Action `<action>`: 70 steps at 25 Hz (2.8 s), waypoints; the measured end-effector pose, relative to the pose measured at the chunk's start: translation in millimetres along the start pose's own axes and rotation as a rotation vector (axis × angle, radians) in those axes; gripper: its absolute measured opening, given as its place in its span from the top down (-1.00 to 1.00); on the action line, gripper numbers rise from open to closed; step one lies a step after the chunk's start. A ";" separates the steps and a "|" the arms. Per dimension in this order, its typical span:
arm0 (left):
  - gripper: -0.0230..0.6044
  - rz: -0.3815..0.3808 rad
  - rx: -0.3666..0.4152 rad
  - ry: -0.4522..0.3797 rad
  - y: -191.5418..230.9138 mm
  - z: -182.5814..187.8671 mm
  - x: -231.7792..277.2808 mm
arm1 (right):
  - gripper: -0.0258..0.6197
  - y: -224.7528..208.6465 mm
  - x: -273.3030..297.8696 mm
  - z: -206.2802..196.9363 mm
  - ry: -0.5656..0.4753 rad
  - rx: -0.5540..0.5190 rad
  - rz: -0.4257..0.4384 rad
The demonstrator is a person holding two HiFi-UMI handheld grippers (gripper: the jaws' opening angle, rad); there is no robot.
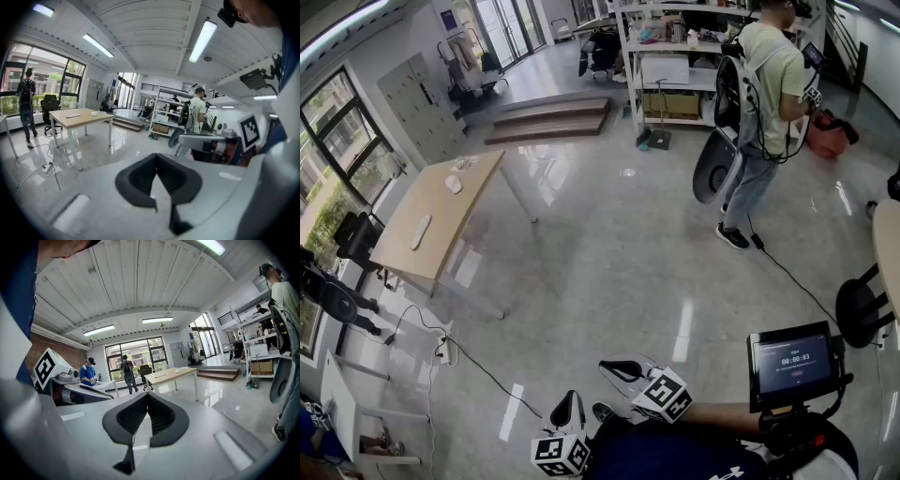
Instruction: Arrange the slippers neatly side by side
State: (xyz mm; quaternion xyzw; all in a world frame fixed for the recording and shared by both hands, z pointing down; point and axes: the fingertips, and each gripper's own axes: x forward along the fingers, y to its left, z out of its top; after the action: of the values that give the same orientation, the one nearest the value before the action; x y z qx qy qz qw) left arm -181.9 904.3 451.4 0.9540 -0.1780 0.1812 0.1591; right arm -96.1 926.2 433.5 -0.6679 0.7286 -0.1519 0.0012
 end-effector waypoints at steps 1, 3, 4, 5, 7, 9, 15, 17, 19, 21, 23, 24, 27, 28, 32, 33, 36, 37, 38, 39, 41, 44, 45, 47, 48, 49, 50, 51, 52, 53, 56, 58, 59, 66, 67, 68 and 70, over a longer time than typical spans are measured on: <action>0.92 -0.001 -0.004 0.001 0.8 -0.5 1.1 | 0.89 0.0 1.1 -2.5 0.004 0.001 0.005; 0.92 -0.008 -0.010 0.001 2.6 -0.5 5.1 | 0.89 -1.6 3.8 -7.5 0.013 0.002 0.011; 0.92 -0.014 -0.011 0.002 3.4 0.3 8.5 | 0.89 -3.9 5.4 -8.9 0.016 0.002 0.008; 0.92 -0.022 -0.011 0.003 4.1 1.7 12.6 | 0.89 -7.2 7.0 -9.0 0.019 0.002 0.002; 0.92 -0.036 -0.014 0.007 6.7 5.4 19.5 | 0.89 -13.2 11.3 -6.5 0.024 0.004 -0.013; 0.92 -0.047 -0.021 0.012 13.1 10.8 24.4 | 0.89 -16.2 19.5 -2.5 0.032 0.005 -0.021; 0.92 -0.047 -0.043 0.002 70.7 33.6 45.5 | 0.89 -22.9 80.5 7.4 0.043 0.002 -0.025; 0.92 -0.052 -0.043 -0.002 88.7 42.9 51.9 | 0.89 -23.6 101.0 13.4 0.046 -0.001 -0.025; 0.92 -0.061 -0.044 -0.004 106.2 51.7 56.7 | 0.89 -22.8 120.9 20.1 0.048 -0.006 -0.028; 0.92 -0.068 -0.049 -0.009 124.9 60.2 61.1 | 0.89 -22.3 140.6 26.0 0.052 -0.011 -0.033; 0.92 -0.069 -0.060 -0.015 144.6 68.0 65.0 | 0.89 -22.0 159.9 30.5 0.060 -0.017 -0.038; 0.92 -0.068 -0.066 -0.017 154.4 71.0 66.1 | 0.89 -20.9 169.3 32.3 0.064 -0.020 -0.039; 0.92 -0.069 -0.090 -0.023 180.7 77.8 65.3 | 0.89 -12.1 194.7 37.4 0.079 -0.029 -0.035; 0.92 -0.068 -0.099 -0.024 188.1 79.4 64.3 | 0.89 -8.0 201.8 38.3 0.085 -0.033 -0.031; 0.92 -0.067 -0.138 -0.022 216.1 81.8 64.0 | 0.89 3.4 228.9 36.8 0.114 -0.038 -0.013; 0.92 -0.065 -0.147 -0.020 223.7 81.8 64.6 | 0.89 4.3 236.1 36.3 0.120 -0.038 -0.012; 0.92 -0.052 -0.171 -0.016 243.9 80.3 66.8 | 0.89 5.4 256.0 33.2 0.138 -0.036 -0.007; 0.92 -0.048 -0.178 -0.012 248.8 79.8 68.9 | 0.89 5.4 262.4 32.0 0.146 -0.034 0.001; 0.92 -0.045 -0.185 -0.007 253.1 79.6 71.3 | 0.89 5.3 268.8 30.7 0.154 -0.031 0.011; 0.92 -0.041 -0.191 -0.002 257.6 79.4 73.6 | 0.89 5.0 275.6 29.5 0.160 -0.027 0.022; 0.92 -0.022 -0.200 0.003 270.0 79.6 77.5 | 0.89 3.4 290.9 27.6 0.167 -0.020 0.043; 0.92 0.029 -0.213 -0.005 296.4 84.7 85.7 | 0.89 -1.3 319.1 28.8 0.166 -0.017 0.084; 0.92 0.046 -0.214 -0.009 304.7 88.3 90.3 | 0.89 -4.5 329.4 31.3 0.163 -0.019 0.099; 0.92 0.077 -0.211 -0.017 319.4 98.7 101.5 | 0.89 -14.8 350.4 38.6 0.157 -0.024 0.125; 0.92 0.092 -0.210 -0.023 326.1 104.8 107.6 | 0.89 -20.9 360.8 42.6 0.156 -0.025 0.137; 0.92 0.106 -0.212 -0.029 332.0 110.7 114.2 | 0.89 -27.0 370.5 46.6 0.155 -0.027 0.150; 0.92 0.117 -0.215 -0.034 336.7 116.5 121.7 | 0.89 -33.0 379.6 50.5 0.155 -0.032 0.165; 0.92 0.124 -0.218 -0.037 340.2 121.9 130.3 | 0.89 -39.1 388.2 54.3 0.155 -0.040 0.182; 0.92 0.129 -0.219 -0.038 342.9 127.3 139.6 | 0.89 -45.6 396.4 58.2 0.154 -0.049 0.200; 0.92 0.133 -0.217 -0.038 345.5 132.9 149.0 | 0.89 -52.6 404.4 62.0 0.155 -0.055 0.215; 0.92 0.156 -0.212 -0.044 356.8 152.8 173.8 | 0.89 -77.2 427.0 74.1 0.163 -0.048 0.238; 0.92 0.180 -0.216 -0.054 364.8 166.5 188.9 | 0.89 -94.8 441.3 83.3 0.159 -0.048 0.251; 0.92 0.192 -0.218 -0.058 368.2 172.8 196.5 | 0.89 -102.9 447.9 88.2 0.158 -0.051 0.260; 0.92 0.210 -0.223 -0.061 370.7 199.2 250.6 | 0.89 -150.7 477.5 118.8 0.142 -0.051 0.283; 0.92 0.212 -0.231 -0.059 372.7 200.7 255.4 | 0.89 -155.3 480.3 120.5 0.143 -0.037 0.284; 0.92 0.218 -0.240 -0.057 375.7 202.0 258.9 | 0.89 -159.5 482.8 119.9 0.144 -0.024 0.289; 0.92 0.233 -0.251 -0.054 382.7 204.1 264.6 | 0.89 -167.6 489.0 115.5 0.150 -0.009 0.298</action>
State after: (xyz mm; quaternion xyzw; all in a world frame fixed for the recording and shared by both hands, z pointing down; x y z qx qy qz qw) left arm -44.4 415.5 468.9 0.9041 -0.3126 0.1493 0.2501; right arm 37.9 414.4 459.1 -0.5390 0.8184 -0.1964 -0.0337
